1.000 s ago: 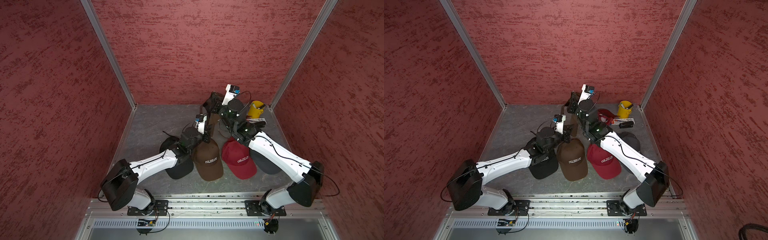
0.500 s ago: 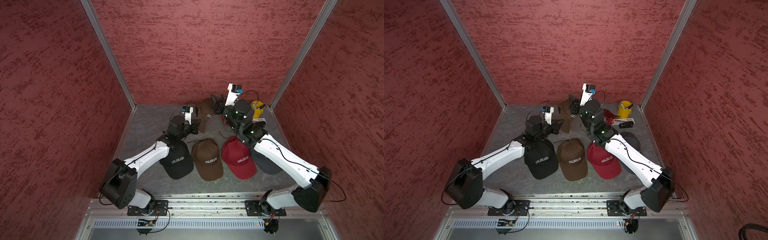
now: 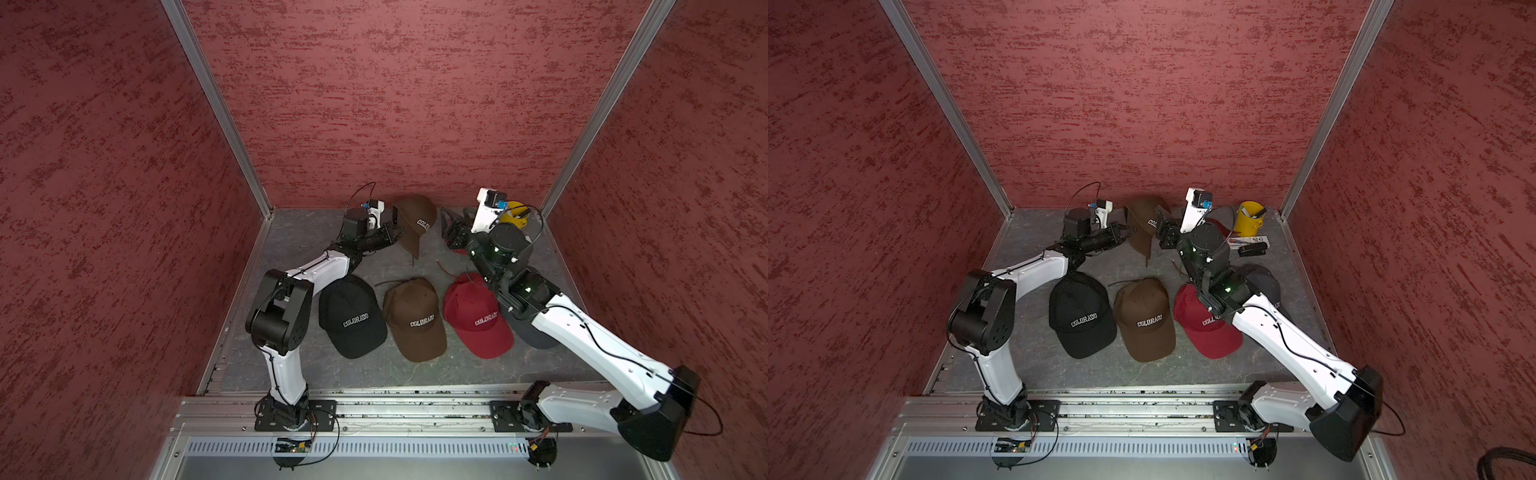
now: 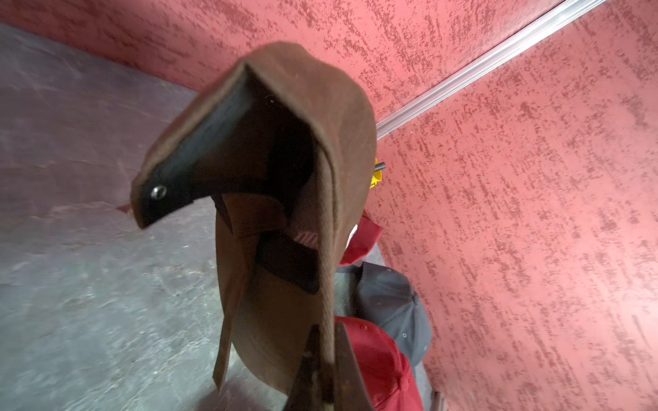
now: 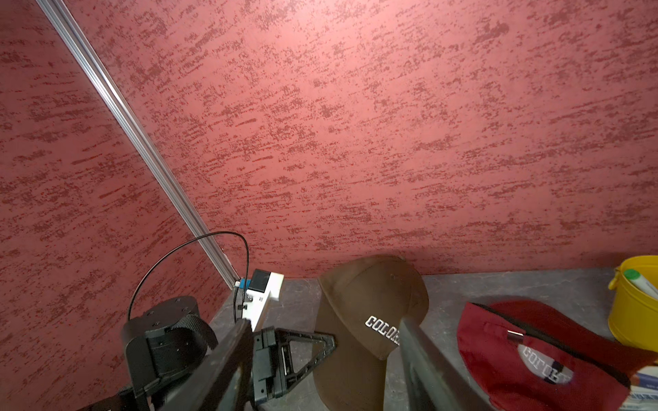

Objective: Open the adjustable buckle of the baseball cap
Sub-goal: Place the baseball cap at the center of the board.

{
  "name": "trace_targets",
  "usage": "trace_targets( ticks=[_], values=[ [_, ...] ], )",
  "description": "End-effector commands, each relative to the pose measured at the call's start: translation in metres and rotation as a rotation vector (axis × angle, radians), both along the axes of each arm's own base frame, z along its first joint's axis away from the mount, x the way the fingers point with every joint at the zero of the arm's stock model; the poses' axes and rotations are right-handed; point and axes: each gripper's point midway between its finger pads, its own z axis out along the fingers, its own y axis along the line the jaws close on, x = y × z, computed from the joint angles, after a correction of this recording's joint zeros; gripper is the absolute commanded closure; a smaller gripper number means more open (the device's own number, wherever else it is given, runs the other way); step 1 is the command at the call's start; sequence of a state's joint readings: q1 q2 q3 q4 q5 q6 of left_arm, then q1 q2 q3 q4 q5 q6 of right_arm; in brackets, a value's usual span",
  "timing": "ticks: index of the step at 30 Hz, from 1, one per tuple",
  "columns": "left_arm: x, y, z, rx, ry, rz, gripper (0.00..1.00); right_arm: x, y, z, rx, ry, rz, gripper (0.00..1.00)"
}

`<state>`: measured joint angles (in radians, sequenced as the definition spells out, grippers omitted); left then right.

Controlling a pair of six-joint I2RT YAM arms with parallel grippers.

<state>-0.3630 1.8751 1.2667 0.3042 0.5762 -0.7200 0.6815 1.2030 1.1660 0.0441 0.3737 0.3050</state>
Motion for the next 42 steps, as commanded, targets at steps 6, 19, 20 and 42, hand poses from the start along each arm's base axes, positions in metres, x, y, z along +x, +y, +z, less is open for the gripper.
trace_targets(
  ticks=[6,19,20,42],
  values=[
    [-0.001,0.011,-0.041,-0.103,0.067,0.020,1.00,0.000,-0.023,-0.033,-0.046,0.089,-0.078,0.33],
    [-0.024,0.042,-0.095,0.061,0.214,0.114,0.47,0.007,-0.049,-0.070,-0.052,0.184,-0.119,0.31],
    [-0.028,0.046,-0.097,0.095,0.228,0.131,0.39,0.008,-0.054,-0.071,-0.052,0.189,-0.130,0.31],
    [-0.078,0.078,-0.083,0.431,0.288,0.171,0.12,0.030,-0.102,-0.100,-0.068,0.266,-0.214,0.30]
  ],
)
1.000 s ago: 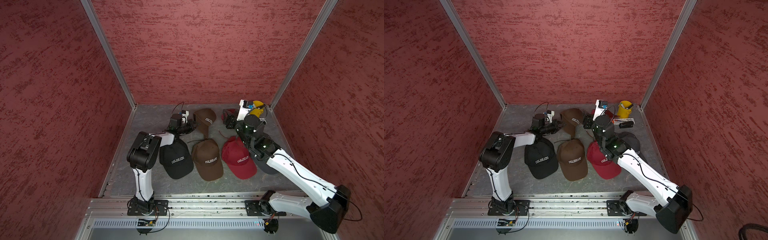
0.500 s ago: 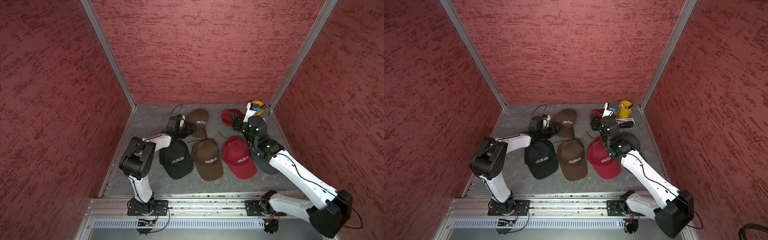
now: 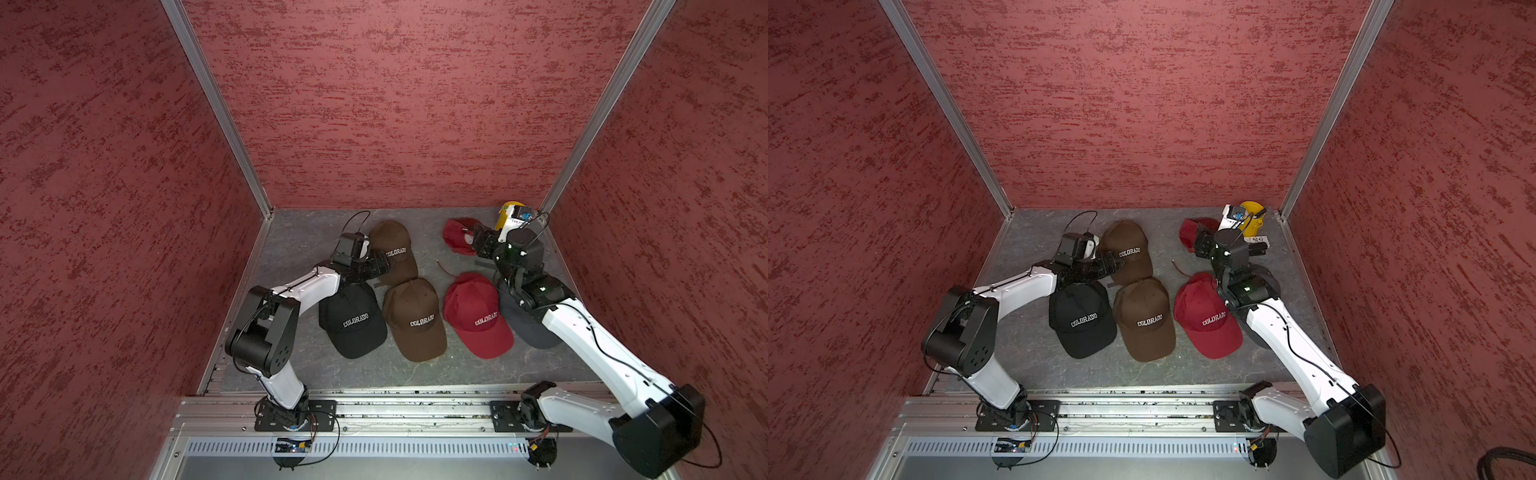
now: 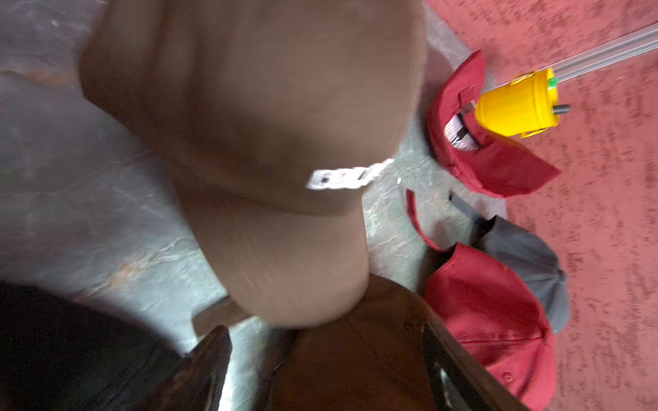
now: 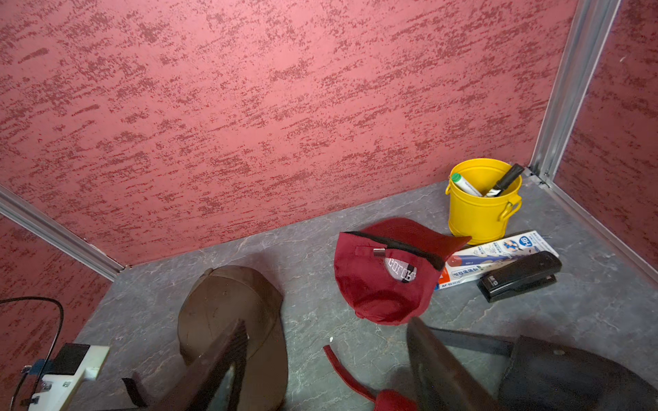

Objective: Open the adjustable buckle of the baseball cap
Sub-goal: Place the baseball cap at the center of the board, then pick up the baseball cap from the center of the board.

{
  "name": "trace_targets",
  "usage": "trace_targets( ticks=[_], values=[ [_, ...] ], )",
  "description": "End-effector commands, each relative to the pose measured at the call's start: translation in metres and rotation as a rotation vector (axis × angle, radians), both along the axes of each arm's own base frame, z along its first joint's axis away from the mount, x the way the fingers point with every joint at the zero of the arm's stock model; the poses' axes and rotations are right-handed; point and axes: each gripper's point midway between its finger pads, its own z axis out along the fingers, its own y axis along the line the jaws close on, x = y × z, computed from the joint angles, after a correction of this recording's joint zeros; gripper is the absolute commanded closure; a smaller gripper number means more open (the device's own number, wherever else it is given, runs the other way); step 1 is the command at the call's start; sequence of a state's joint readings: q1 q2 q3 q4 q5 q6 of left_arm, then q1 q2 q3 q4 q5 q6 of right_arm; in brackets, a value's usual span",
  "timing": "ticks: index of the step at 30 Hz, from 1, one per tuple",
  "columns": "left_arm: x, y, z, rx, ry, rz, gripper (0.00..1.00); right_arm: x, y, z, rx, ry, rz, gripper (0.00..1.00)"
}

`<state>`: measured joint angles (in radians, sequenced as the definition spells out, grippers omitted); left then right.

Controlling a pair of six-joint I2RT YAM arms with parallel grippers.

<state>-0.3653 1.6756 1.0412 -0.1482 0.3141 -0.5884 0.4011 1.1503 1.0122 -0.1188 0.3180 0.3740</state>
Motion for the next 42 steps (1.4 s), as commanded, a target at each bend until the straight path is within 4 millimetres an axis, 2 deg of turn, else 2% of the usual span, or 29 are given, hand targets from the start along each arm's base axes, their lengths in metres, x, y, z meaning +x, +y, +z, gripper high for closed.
trace_targets(
  ticks=[1,4,8,14,17,20,24,28,37,40,42],
  values=[
    [-0.007,0.009,0.017,0.071,-0.010,0.000,0.11,0.003,-0.001,-0.009,-0.001,0.028,0.015,0.30],
    [-0.013,0.012,0.027,0.086,-0.021,0.006,0.08,0.008,-0.008,-0.015,0.000,0.042,0.002,0.29],
    [-0.016,0.008,0.056,0.112,-0.114,0.004,0.06,0.020,-0.021,-0.025,0.013,0.075,-0.028,0.29],
    [-0.015,-0.005,0.108,0.153,-0.267,-0.027,0.05,0.054,-0.060,-0.060,0.082,0.187,-0.110,0.30],
    [-0.018,-0.011,0.126,0.179,-0.325,-0.044,0.05,0.072,-0.080,-0.078,0.127,0.229,-0.144,0.30],
    [-0.022,-0.015,0.138,0.200,-0.371,-0.056,0.05,0.088,-0.103,-0.105,0.175,0.291,-0.187,0.30],
    [-0.026,-0.013,0.141,0.208,-0.384,-0.045,0.05,0.105,-0.125,-0.132,0.207,0.347,-0.216,0.31],
    [-0.030,-0.006,0.141,0.217,-0.392,-0.020,0.04,0.122,-0.134,-0.151,0.233,0.373,-0.216,0.31],
    [-0.035,0.009,0.141,0.247,-0.399,0.022,0.04,0.163,-0.132,-0.179,0.268,0.411,-0.193,0.33],
    [-0.036,0.013,0.140,0.252,-0.399,0.031,0.04,0.169,-0.130,-0.190,0.286,0.423,-0.187,0.37],
    [-0.037,0.015,0.139,0.254,-0.398,0.035,0.04,0.171,-0.126,-0.196,0.301,0.428,-0.171,0.43]
  ],
)
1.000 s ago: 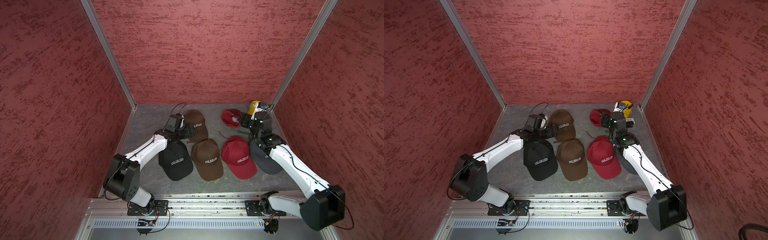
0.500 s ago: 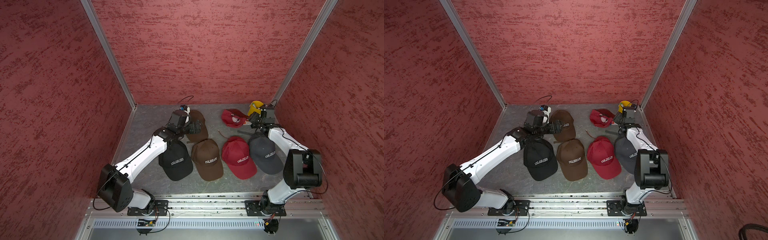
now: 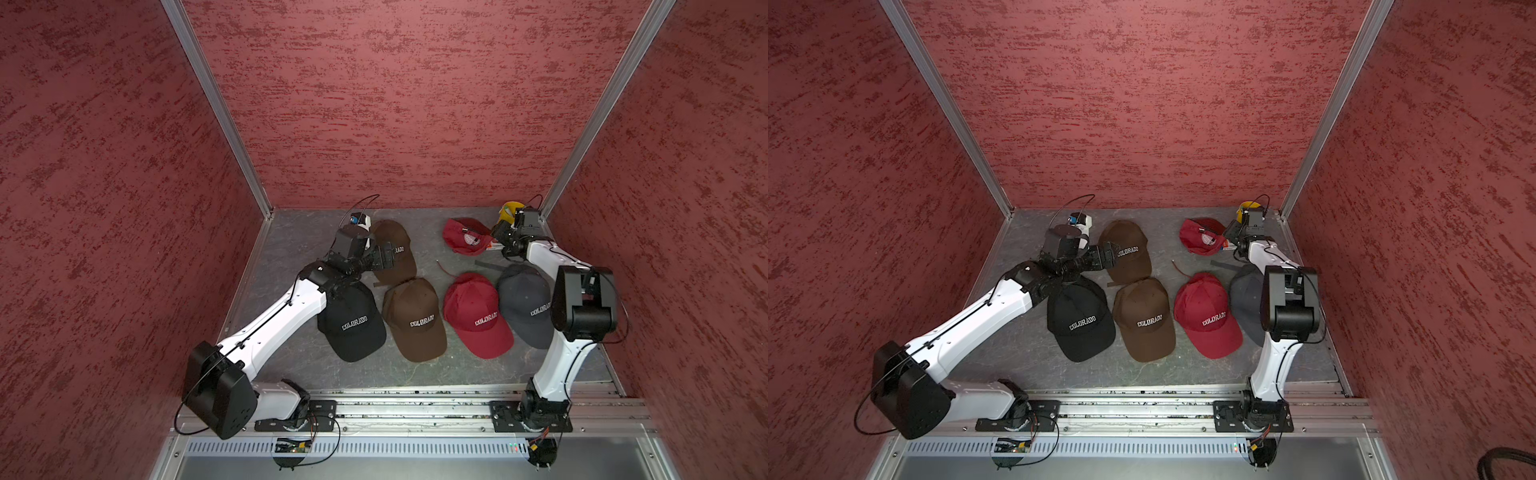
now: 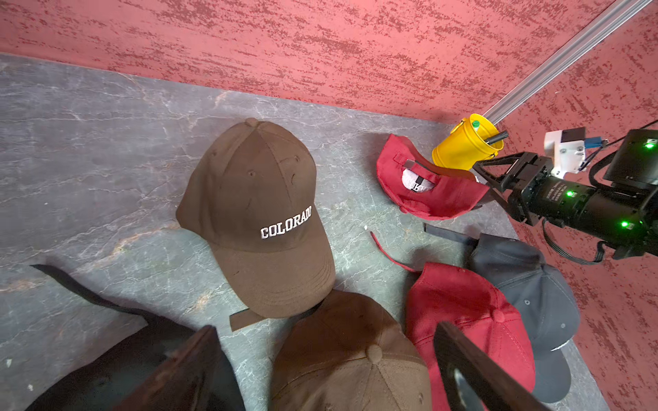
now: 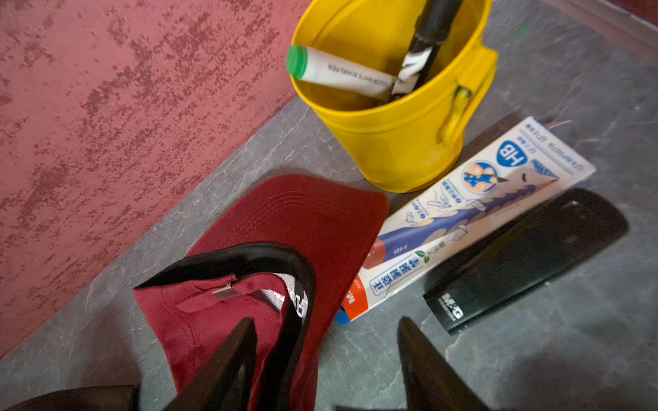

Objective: Open the adjustable buckle of the baseball cap
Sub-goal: Pick up the baseball cap from the center of the board.

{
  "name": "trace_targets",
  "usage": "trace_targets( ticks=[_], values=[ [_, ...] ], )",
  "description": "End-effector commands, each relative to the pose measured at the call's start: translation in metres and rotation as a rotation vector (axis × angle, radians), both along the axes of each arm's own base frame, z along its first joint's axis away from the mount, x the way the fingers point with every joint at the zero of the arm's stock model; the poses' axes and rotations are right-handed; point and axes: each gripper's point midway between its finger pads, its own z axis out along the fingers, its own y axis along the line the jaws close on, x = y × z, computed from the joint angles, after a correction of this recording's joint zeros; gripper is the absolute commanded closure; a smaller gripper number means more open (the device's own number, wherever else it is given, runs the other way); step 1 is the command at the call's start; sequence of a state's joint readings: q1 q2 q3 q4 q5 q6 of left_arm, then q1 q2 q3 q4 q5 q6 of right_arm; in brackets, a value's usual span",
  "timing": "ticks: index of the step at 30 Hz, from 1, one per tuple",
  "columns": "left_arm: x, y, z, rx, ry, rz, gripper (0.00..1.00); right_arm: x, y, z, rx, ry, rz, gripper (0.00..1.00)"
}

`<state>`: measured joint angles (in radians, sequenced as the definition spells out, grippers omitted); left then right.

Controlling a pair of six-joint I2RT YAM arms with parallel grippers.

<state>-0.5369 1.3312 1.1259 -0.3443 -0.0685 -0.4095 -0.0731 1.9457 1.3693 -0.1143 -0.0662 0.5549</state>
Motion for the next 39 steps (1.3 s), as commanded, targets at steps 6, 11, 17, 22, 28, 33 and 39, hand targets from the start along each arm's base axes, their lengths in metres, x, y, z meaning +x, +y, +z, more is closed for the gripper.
trace_targets(
  ticks=[6,11,17,22,28,33,39],
  values=[
    [-0.002,0.013,-0.001,0.025,-0.008,0.014,0.04,0.008,0.016,-0.002,0.082,-0.036,0.049,0.70],
    [-0.001,0.009,-0.003,0.022,-0.003,-0.005,0.04,0.000,0.020,-0.003,0.101,-0.047,0.050,0.88],
    [-0.001,0.002,-0.001,0.011,-0.002,-0.039,0.04,-0.012,0.025,0.020,0.110,-0.135,0.044,1.00],
    [0.000,-0.007,0.008,0.003,-0.016,-0.075,0.04,-0.024,0.025,0.048,0.126,-0.220,0.024,1.00],
    [-0.001,-0.021,0.013,-0.008,-0.020,-0.122,0.04,-0.034,0.028,0.057,0.155,-0.240,0.022,1.00],
    [-0.003,-0.032,0.019,-0.025,-0.028,-0.159,0.04,-0.042,0.031,0.082,0.170,-0.311,0.015,1.00],
    [-0.006,-0.053,0.029,-0.022,-0.049,-0.230,0.04,-0.050,0.037,0.123,0.190,-0.394,0.041,1.00]
  ],
)
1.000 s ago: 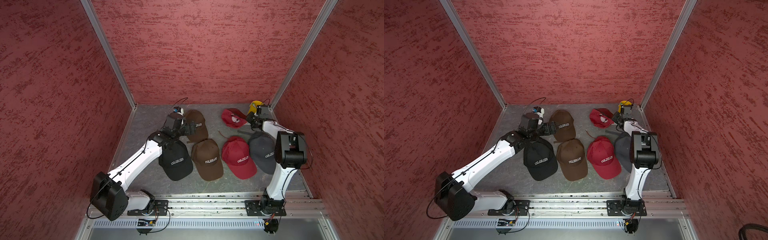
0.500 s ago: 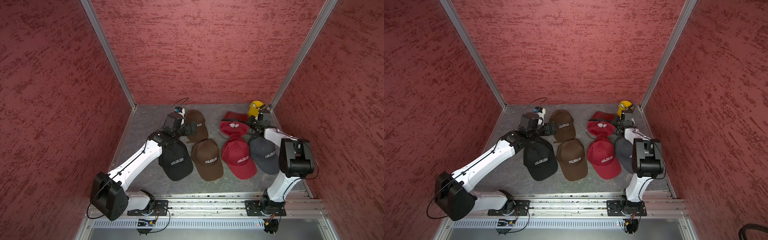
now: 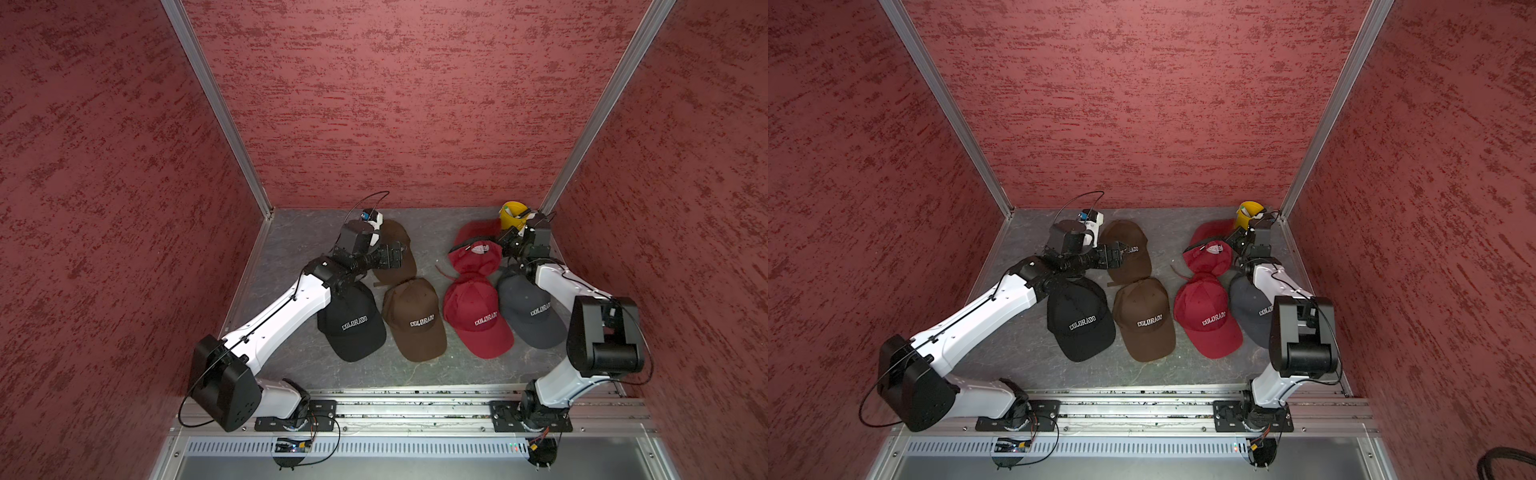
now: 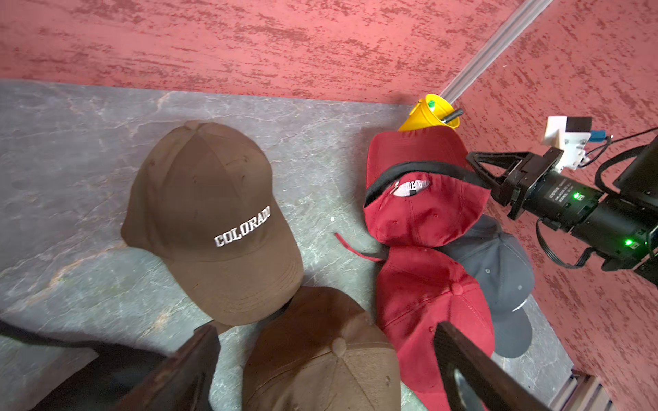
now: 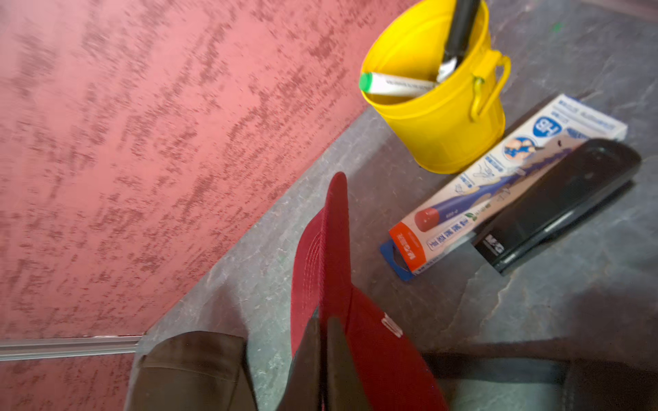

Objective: Open the adjustable buckle of the baseball cap
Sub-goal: Pick up the baseball cap from the center of the board.

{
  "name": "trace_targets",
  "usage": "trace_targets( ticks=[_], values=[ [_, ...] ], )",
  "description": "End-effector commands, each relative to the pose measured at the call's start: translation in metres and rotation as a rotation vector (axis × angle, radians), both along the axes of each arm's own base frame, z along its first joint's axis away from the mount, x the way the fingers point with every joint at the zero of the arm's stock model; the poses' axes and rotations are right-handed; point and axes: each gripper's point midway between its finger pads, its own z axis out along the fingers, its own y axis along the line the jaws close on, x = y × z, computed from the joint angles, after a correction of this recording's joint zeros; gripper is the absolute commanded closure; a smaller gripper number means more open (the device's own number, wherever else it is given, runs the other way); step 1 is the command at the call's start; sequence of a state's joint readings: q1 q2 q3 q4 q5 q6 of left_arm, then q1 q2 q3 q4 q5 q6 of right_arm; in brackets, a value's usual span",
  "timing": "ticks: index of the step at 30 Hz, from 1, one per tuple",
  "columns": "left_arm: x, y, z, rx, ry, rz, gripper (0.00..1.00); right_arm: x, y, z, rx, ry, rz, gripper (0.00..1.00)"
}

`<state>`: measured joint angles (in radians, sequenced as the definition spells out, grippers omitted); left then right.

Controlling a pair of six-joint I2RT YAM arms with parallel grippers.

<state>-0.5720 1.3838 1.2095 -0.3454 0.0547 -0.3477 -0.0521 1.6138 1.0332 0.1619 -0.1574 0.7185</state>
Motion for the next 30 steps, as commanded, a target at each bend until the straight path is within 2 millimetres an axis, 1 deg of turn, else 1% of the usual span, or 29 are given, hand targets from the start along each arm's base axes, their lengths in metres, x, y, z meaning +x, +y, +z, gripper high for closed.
trace_targets(
  ticks=[1,6,7,8,9,12,15,18,21,27,30],
  values=[
    [-0.002,-0.017,0.014,0.004,-0.037,-0.071,0.04,-0.001,0.009,0.057,0.021,-0.146,0.029,1.00],
    [-0.002,-0.035,0.021,0.039,-0.062,-0.149,0.04,-0.013,0.021,0.092,0.016,-0.204,0.071,1.00],
    [-0.002,-0.039,0.024,0.046,-0.075,-0.168,0.04,-0.015,0.023,0.095,0.016,-0.209,0.074,1.00],
    [-0.002,-0.043,0.026,0.053,-0.086,-0.184,0.04,-0.022,0.024,0.112,0.015,-0.244,0.079,1.00],
    [-0.003,-0.048,0.029,0.059,-0.097,-0.204,0.04,-0.026,0.027,0.120,0.016,-0.259,0.090,1.00],
    [-0.006,-0.067,0.036,0.084,-0.145,-0.286,0.04,-0.037,0.035,0.138,0.026,-0.289,0.120,1.00],
    [-0.010,-0.087,0.040,0.132,-0.194,-0.361,0.04,-0.047,0.045,0.151,0.043,-0.310,0.164,1.00],
    [-0.013,-0.103,0.044,0.192,-0.250,-0.425,0.04,-0.058,0.058,0.162,0.053,-0.321,0.214,1.00],
    [-0.012,-0.115,0.048,0.257,-0.310,-0.467,0.04,-0.069,0.073,0.169,0.058,-0.324,0.269,1.00],
    [-0.007,-0.134,0.051,0.307,-0.385,-0.545,0.04,-0.084,0.101,0.174,0.073,-0.310,0.360,1.00],
    [-0.009,-0.144,0.051,0.319,-0.434,-0.595,0.04,-0.090,0.114,0.176,0.078,-0.305,0.394,1.00]
  ],
)
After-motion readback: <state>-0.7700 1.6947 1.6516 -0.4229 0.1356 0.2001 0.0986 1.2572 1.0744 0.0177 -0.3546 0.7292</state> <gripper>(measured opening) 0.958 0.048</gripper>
